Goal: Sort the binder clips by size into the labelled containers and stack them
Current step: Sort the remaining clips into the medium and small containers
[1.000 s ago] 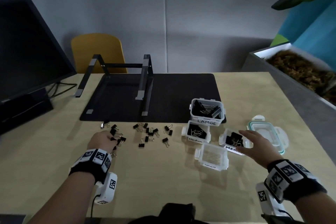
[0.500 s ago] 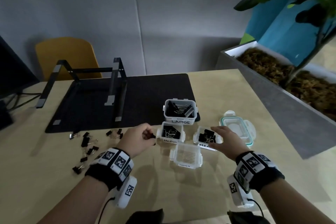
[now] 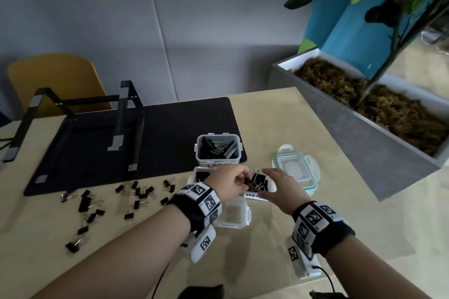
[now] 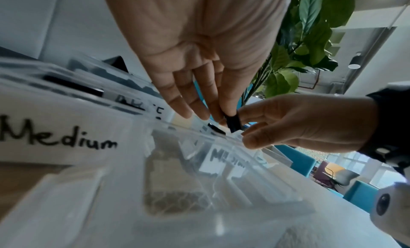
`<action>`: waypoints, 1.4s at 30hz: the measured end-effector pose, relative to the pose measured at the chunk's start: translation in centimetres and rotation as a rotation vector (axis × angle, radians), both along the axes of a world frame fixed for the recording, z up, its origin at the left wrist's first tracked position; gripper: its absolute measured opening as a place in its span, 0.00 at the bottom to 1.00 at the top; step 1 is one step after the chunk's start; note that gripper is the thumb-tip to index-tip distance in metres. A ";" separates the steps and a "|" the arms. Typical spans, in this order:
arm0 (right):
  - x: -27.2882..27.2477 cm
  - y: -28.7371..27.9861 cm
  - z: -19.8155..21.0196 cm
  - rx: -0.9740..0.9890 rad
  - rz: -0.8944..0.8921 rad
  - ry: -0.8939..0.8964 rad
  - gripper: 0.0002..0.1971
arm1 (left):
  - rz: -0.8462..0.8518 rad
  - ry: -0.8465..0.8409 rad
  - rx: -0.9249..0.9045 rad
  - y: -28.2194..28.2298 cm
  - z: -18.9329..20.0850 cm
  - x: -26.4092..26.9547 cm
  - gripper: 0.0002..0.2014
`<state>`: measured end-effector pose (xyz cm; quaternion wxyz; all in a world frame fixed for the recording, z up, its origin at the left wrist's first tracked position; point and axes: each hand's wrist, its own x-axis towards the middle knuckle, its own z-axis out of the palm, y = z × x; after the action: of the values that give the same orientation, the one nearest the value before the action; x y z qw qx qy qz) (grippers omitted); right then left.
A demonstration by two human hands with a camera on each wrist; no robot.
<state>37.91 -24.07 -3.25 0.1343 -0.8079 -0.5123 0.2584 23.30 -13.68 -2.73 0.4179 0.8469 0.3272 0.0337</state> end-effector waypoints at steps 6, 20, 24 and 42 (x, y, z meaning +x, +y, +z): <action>0.0 -0.2 -0.3 0.000 -0.023 0.019 0.40 | -0.072 0.039 0.059 0.3 -0.7 2.4 0.14; 0.1 -0.2 -0.1 0.026 -0.026 0.007 0.26 | -0.287 0.229 0.397 0.3 -2.3 3.5 0.13; 0.1 -0.2 -0.1 0.030 -0.010 -0.002 0.23 | -0.421 0.233 0.427 0.6 -1.8 3.5 0.16; -4.5 1.5 2.5 0.092 0.114 -0.121 0.24 | 0.116 0.171 0.259 1.7 0.2 -11.7 0.14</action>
<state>33.42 -22.53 -0.76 0.1250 -0.7845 -0.5761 0.1924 11.59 -11.98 -2.56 0.2734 0.8730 0.4029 0.0276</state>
